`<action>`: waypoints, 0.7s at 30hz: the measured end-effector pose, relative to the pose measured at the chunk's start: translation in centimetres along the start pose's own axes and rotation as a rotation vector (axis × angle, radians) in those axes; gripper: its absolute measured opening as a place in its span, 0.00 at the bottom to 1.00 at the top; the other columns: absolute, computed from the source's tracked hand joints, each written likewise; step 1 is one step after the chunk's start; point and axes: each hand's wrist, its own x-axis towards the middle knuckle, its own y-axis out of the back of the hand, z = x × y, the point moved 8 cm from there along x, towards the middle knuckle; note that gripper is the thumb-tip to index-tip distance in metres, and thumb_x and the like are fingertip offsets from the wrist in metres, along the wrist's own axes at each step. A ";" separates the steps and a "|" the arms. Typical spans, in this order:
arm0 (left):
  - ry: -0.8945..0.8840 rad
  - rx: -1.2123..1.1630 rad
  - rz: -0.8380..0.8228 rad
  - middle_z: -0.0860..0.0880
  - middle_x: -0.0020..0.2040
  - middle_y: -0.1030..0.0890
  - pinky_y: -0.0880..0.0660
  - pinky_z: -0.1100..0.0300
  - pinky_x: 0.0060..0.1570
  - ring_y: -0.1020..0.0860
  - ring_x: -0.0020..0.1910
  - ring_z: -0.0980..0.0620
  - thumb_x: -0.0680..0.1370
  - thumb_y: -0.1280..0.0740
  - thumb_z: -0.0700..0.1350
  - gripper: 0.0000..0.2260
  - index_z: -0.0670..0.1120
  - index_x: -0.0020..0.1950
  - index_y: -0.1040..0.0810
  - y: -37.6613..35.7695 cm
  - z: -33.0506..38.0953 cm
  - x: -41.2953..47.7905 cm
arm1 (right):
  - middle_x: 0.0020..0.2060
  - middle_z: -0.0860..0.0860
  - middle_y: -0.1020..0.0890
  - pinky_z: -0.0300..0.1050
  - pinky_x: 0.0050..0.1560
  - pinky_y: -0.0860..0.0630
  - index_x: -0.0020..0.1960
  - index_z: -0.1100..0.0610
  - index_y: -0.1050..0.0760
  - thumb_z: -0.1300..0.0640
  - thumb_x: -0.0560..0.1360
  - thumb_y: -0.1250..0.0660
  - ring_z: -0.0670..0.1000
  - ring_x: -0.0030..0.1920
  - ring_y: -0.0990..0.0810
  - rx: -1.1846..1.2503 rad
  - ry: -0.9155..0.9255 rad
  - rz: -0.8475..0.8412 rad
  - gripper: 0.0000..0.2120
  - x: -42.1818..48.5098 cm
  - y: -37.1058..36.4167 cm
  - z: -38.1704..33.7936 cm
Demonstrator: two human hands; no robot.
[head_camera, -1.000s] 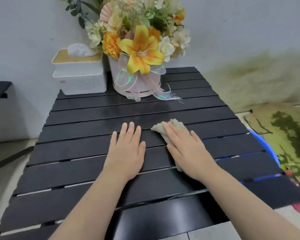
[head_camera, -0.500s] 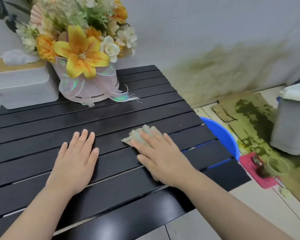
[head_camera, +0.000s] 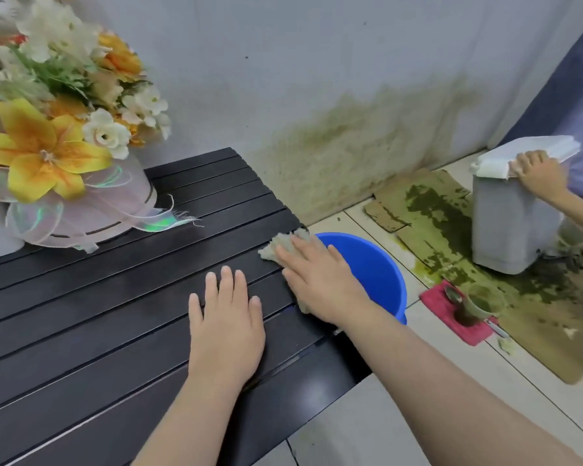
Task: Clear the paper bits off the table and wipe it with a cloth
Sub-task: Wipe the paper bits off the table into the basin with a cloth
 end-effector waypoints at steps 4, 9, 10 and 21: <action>0.006 -0.040 -0.007 0.51 0.78 0.55 0.56 0.47 0.74 0.58 0.76 0.50 0.80 0.57 0.51 0.24 0.48 0.76 0.55 -0.6 -0.1 0.3 | 0.60 0.47 0.25 0.41 0.54 0.29 0.69 0.45 0.32 0.56 0.78 0.40 0.46 0.56 0.25 0.513 -0.318 0.033 0.20 0.9 3.3 7.1; 0.004 -0.055 0.006 0.51 0.78 0.56 0.57 0.47 0.74 0.59 0.76 0.50 0.80 0.58 0.52 0.24 0.49 0.76 0.56 -0.7 -0.3 0.2 | 0.47 0.50 0.18 0.43 0.38 0.22 0.47 0.42 0.23 0.57 0.71 0.38 0.45 0.35 0.19 0.826 -0.374 0.279 0.11 -0.8 8.6 10.1; 0.003 -0.057 0.007 0.51 0.78 0.56 0.57 0.48 0.74 0.59 0.76 0.50 0.80 0.58 0.52 0.24 0.49 0.76 0.56 -0.8 -0.3 0.2 | 0.45 0.51 0.17 0.48 0.42 0.21 0.43 0.43 0.25 0.51 0.68 0.35 0.47 0.38 0.18 0.825 -0.345 0.243 0.05 -0.7 9.0 9.6; -0.003 -0.068 0.018 0.51 0.78 0.57 0.59 0.48 0.74 0.60 0.76 0.50 0.80 0.59 0.52 0.24 0.49 0.76 0.57 -0.7 -0.2 0.3 | 0.55 0.53 0.27 0.49 0.49 0.31 0.56 0.51 0.27 0.53 0.76 0.40 0.56 0.55 0.32 -0.358 0.001 0.036 0.09 3.2 4.8 3.6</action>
